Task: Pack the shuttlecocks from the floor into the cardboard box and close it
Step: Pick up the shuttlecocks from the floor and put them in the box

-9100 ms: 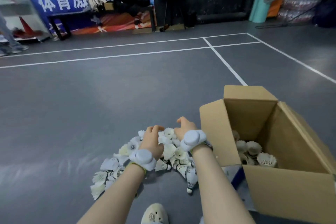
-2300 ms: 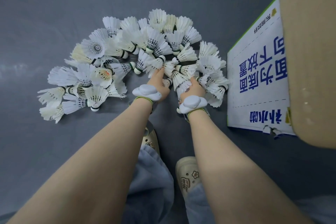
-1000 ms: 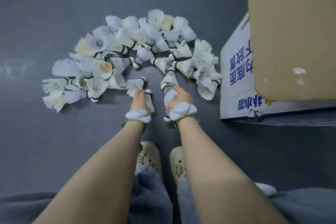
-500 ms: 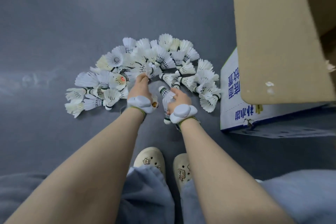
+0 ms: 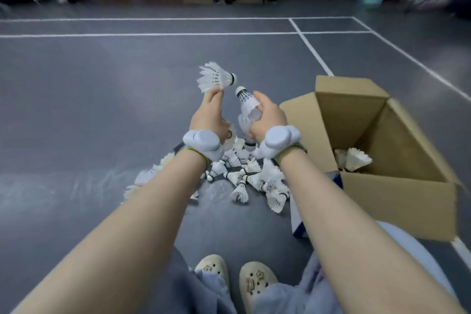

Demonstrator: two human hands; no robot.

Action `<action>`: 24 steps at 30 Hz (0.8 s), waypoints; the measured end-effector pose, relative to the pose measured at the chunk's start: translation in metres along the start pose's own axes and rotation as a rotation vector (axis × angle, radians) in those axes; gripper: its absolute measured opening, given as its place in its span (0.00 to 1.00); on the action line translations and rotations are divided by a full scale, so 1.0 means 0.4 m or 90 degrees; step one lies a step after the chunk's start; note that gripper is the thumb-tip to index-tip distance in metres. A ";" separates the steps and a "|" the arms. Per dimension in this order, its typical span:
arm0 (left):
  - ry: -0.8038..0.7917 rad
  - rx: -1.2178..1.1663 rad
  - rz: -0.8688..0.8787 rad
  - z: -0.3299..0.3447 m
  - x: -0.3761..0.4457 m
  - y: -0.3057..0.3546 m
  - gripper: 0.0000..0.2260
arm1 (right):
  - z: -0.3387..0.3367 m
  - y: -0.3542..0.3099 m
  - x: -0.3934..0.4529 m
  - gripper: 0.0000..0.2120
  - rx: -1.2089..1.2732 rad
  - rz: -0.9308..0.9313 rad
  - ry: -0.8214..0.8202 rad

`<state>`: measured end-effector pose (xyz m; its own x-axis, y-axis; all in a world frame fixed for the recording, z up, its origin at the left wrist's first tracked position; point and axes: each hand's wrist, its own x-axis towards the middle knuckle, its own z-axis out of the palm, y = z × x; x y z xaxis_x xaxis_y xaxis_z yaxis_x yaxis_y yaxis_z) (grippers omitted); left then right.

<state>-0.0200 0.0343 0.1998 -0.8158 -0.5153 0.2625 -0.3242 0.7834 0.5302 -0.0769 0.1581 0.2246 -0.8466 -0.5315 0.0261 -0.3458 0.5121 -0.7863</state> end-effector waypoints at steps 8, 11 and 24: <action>-0.028 -0.123 0.127 0.073 0.001 0.275 0.30 | -0.264 0.063 -0.036 0.36 -0.022 0.012 0.139; -0.024 -0.177 0.164 0.112 0.025 0.371 0.29 | -0.327 0.121 -0.042 0.36 -0.020 0.031 0.196; -0.288 -0.111 0.205 0.331 0.043 0.495 0.24 | -0.432 0.327 -0.010 0.30 -0.096 0.369 0.084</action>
<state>-0.1618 0.2266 0.2024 -0.9961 -0.0311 0.0822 0.0262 0.7879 0.6152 -0.1886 0.3438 0.2284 -0.9536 -0.0544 -0.2963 0.1414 0.7876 -0.5997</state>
